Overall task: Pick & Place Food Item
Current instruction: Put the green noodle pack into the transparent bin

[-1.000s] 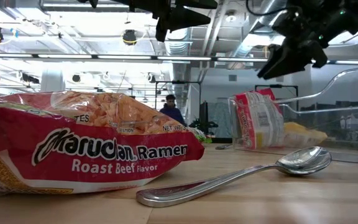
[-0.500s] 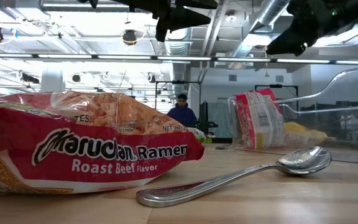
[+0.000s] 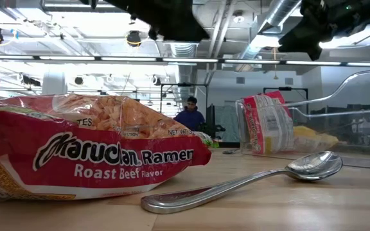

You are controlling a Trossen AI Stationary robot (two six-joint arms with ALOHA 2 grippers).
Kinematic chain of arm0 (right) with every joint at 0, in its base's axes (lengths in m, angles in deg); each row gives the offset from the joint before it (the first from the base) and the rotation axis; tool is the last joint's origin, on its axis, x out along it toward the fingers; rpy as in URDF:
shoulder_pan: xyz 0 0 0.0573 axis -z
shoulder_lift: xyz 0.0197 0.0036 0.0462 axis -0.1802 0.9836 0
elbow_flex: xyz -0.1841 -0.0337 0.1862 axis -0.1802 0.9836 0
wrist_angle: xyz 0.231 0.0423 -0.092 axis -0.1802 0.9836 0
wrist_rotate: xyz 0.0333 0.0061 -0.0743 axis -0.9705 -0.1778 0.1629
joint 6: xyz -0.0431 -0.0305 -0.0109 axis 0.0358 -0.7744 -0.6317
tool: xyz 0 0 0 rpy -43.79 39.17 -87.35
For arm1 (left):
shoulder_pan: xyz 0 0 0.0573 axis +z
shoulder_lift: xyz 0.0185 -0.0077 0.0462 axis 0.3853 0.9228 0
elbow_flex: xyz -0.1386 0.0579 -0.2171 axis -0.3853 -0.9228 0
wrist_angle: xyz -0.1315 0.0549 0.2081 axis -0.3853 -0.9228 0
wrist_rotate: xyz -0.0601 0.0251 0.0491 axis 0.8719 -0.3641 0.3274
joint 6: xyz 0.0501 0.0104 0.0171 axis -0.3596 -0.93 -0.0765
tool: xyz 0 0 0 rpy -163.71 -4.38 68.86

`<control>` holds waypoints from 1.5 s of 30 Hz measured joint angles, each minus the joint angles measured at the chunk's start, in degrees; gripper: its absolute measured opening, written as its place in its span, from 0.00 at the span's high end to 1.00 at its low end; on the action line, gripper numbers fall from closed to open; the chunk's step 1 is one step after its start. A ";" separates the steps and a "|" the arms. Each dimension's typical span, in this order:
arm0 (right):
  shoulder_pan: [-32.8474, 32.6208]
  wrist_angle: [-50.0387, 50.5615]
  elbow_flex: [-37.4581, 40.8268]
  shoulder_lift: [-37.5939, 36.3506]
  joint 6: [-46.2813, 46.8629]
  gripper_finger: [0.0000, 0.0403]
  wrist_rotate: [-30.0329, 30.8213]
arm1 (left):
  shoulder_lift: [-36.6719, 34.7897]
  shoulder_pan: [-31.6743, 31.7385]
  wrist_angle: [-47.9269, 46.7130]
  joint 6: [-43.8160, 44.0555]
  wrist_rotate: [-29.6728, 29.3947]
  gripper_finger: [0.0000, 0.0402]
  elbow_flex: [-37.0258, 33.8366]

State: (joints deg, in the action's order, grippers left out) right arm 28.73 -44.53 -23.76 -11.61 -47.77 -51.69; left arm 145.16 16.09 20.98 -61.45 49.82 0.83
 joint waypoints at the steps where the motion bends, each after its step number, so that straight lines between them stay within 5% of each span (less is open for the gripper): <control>1: 0.00 0.03 0.00 0.03 0.00 0.71 0.00 | 0.00 0.45 -1.55 -2.28 -1.81 0.58 0.00; 16: 0.00 1.51 0.00 0.09 0.02 0.71 0.00 | 0.00 7.37 -25.71 -7.54 -5.54 0.58 0.00; 23: 0.00 1.74 0.00 0.09 0.02 0.71 0.00 | 0.00 8.75 -31.12 -6.29 0.33 0.58 0.00; 45: 0.00 1.54 0.00 0.09 -0.46 0.71 0.02 | 0.92 10.04 -17.72 -5.93 1.37 0.58 -14.33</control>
State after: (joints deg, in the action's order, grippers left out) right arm 28.73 -42.99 -23.76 -11.52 -48.23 -51.67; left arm 146.08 26.13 3.25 -67.38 51.19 -13.50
